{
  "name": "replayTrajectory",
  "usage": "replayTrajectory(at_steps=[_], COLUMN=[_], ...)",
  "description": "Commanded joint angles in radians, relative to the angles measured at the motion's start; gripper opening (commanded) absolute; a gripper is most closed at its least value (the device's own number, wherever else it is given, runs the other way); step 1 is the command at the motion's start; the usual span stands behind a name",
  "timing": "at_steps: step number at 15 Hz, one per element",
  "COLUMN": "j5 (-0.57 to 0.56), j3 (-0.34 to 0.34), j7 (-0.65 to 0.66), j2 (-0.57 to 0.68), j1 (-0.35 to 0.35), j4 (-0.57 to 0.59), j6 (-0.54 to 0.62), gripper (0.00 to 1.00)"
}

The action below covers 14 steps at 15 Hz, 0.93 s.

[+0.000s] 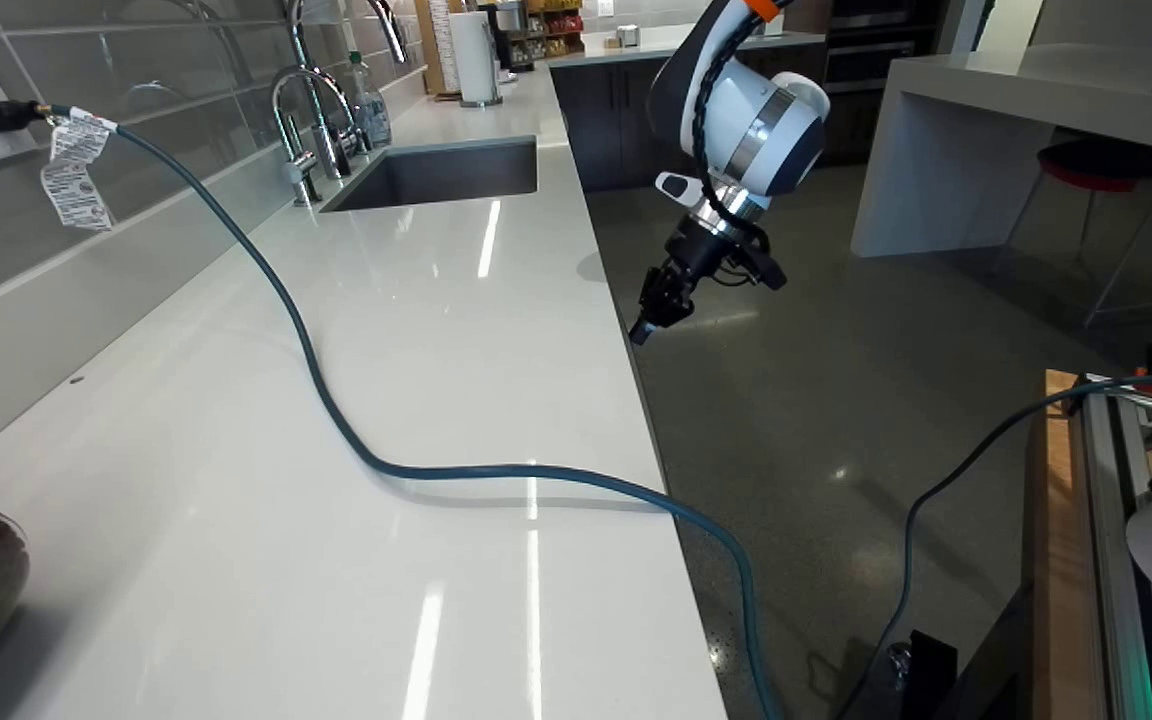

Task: Press the bottom right button of the washing machine

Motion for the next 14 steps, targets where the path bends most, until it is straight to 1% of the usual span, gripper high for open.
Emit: replayTrajectory(at_steps=[1,6,14], j5=[0.025,0.030,0.007], j3=[0.019,0.023,-0.003], j7=[-0.018,-0.020,0.036], j2=[0.012,-0.007,-0.042], j1=[-0.003,-0.013,0.014], j4=[0.008,-0.004,-0.022], j6=[0.024,0.017,0.028], gripper=[0.00,0.00,0.00])
